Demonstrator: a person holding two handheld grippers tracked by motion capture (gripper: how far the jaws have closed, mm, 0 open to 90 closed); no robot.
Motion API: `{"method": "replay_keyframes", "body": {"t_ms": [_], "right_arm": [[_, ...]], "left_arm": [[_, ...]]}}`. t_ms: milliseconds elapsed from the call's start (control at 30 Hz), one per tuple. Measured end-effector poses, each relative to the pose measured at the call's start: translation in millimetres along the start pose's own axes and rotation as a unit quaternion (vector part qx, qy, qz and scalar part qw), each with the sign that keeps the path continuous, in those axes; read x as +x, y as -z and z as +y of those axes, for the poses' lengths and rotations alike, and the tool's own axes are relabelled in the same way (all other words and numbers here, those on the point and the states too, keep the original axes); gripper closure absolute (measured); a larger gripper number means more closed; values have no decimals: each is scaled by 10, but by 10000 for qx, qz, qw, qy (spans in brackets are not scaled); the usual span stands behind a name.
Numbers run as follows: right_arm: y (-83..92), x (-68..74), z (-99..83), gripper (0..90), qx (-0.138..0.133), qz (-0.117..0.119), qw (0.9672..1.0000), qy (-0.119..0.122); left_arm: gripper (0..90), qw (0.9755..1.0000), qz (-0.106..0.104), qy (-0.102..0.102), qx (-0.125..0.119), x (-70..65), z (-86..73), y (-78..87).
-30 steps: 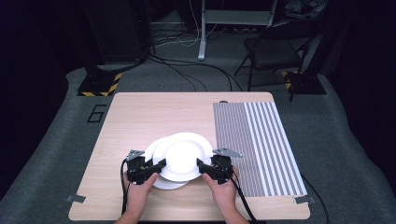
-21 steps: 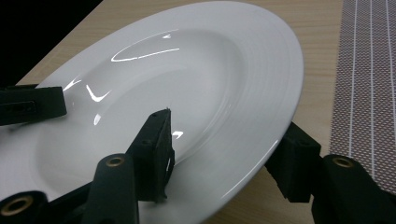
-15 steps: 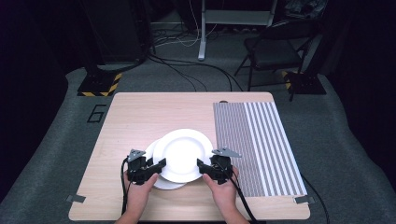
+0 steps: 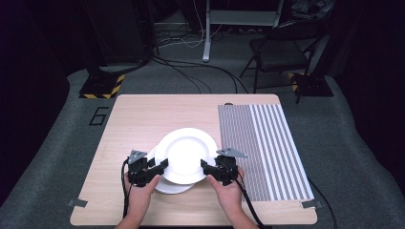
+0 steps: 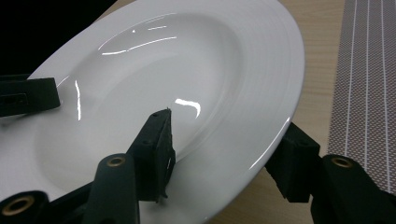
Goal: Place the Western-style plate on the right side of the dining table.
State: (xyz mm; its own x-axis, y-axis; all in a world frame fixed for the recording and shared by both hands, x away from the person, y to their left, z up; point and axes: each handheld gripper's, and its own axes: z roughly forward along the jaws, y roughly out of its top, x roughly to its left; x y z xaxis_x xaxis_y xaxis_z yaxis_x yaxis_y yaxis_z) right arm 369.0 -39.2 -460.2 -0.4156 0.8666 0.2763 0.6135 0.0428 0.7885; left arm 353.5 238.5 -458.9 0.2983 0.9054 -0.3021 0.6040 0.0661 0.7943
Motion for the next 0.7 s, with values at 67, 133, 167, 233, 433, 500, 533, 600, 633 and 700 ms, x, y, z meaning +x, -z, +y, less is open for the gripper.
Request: {"method": "replay_keyframes", "body": {"t_ms": [67,133,167,233,433,500,533,600,633,700], "right_arm": [[13,9,33,449,-23,-13,10000,13],[24,9,68,449,-52,-19,10000,66],[32,10,85,449,-57,-17,10000,77],[39,5,118,449,-61,-12,10000,74],[65,-15,197,449,-79,-12,9999,116],[76,-27,233,449,-93,-20,9999,141],[76,-27,233,449,-93,-20,9999,141],[85,-30,254,449,-122,-25,9998,132],[92,-30,264,449,-117,-22,9999,116],[101,-40,282,448,-147,-27,9998,120]], "left_arm": [[500,10000,-4,3,-27,-6,23,6],[500,10000,-17,12,-51,-12,53,11],[499,10000,-20,-2,-44,-15,70,16],[500,10000,-12,-13,-80,-29,100,20],[499,9999,-40,-23,-97,-53,167,11],[498,9999,-49,-16,-99,-66,188,7],[498,9999,-38,-38,-107,-70,201,6],[499,9999,-33,-65,-126,-82,228,4],[499,9999,-29,-68,-129,-91,240,2],[500,9999,-35,-79,-138,-103,264,-3]]}}
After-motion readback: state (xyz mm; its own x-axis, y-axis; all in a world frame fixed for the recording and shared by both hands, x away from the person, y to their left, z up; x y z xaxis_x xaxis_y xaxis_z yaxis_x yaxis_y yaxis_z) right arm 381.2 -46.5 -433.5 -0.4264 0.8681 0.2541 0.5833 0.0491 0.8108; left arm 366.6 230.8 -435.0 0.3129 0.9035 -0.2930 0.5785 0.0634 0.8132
